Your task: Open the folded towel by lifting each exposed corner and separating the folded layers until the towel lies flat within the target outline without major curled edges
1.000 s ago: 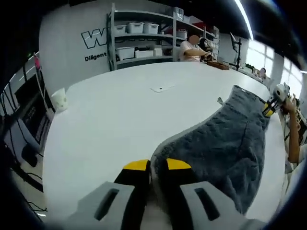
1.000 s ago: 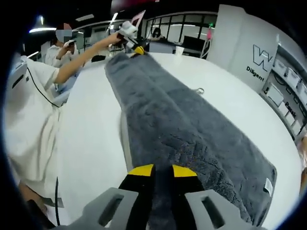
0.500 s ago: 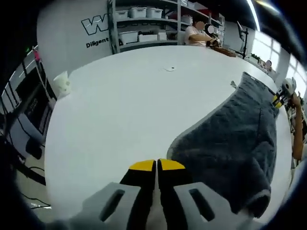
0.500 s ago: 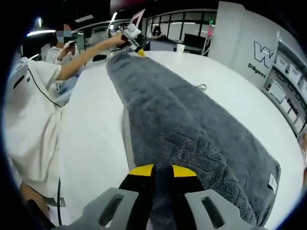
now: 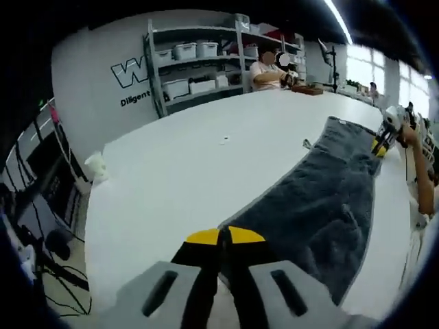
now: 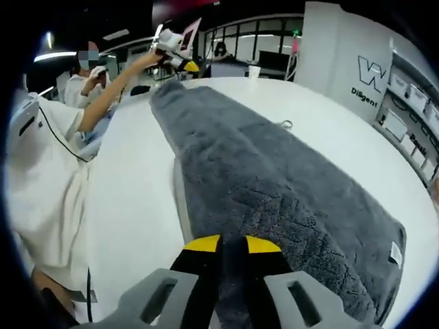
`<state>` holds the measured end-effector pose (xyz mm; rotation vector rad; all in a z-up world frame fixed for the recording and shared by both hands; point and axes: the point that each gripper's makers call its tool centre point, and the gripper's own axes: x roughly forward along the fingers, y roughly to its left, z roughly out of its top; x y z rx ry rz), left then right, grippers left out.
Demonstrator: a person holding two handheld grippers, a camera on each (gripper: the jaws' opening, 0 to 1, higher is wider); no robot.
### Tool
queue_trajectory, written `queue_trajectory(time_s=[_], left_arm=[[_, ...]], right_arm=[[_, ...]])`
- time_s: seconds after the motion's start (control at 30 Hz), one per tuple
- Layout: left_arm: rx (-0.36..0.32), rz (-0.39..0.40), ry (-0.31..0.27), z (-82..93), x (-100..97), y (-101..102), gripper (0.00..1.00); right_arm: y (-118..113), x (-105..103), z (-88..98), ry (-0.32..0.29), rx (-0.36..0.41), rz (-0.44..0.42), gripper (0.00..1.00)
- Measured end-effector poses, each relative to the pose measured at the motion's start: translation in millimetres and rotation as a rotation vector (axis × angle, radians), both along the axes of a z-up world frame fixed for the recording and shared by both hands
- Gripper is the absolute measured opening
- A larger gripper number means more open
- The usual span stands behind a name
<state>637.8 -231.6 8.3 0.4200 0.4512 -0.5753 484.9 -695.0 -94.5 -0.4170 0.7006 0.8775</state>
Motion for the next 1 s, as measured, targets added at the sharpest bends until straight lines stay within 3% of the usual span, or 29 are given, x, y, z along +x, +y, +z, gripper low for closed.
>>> queue_trajectory(time_s=[0.07, 0.2, 0.3, 0.4, 0.47, 0.57, 0.63, 0.73, 0.93, 1.0], left_arm=[[0.037, -0.044, -0.041, 8.7, -15.4, -20.5, 0.04], [-0.018, -0.184, 0.029, 1.7, -60.4, -73.6, 0.01], [-0.032, -0.266, 0.040, -3.5, -80.8, -98.9, 0.01], [-0.097, -0.388, 0.119, -14.1, -106.5, -127.4, 0.01], [-0.065, -0.459, 0.121, -26.6, -116.6, -136.5, 0.01], [-0.061, -0.448, 0.158, -46.8, -115.9, -140.4, 0.01], [0.010, -0.447, 0.245, -63.8, -120.7, -134.0, 0.01], [0.013, -0.439, 0.227, -69.7, -114.7, -134.4, 0.01], [0.053, -0.463, 0.333, -92.5, -123.1, -127.5, 0.01], [0.058, -0.467, 0.331, -96.8, -121.8, -126.0, 0.01]], right_arm=[[0.8, -0.7, 0.1, -0.006, -0.008, 0.006, 0.06], [0.0, 0.0, 0.2, -0.008, 0.005, 0.001, 0.06], [-0.1, 0.1, 0.3, -0.013, 0.007, 0.000, 0.06], [-0.1, 0.2, 0.4, -0.016, 0.005, 0.000, 0.06], [0.0, 0.3, 0.4, -0.015, 0.005, 0.000, 0.06], [-0.2, 0.2, 0.4, -0.019, 0.011, 0.003, 0.06], [-0.1, 0.4, 0.5, -0.017, 0.018, 0.000, 0.06], [0.5, 0.3, 0.5, -0.015, 0.014, 0.002, 0.06], [0.6, 0.7, 0.4, -0.016, 0.020, 0.014, 0.06], [0.6, 0.8, 0.5, -0.022, 0.023, 0.019, 0.06]])
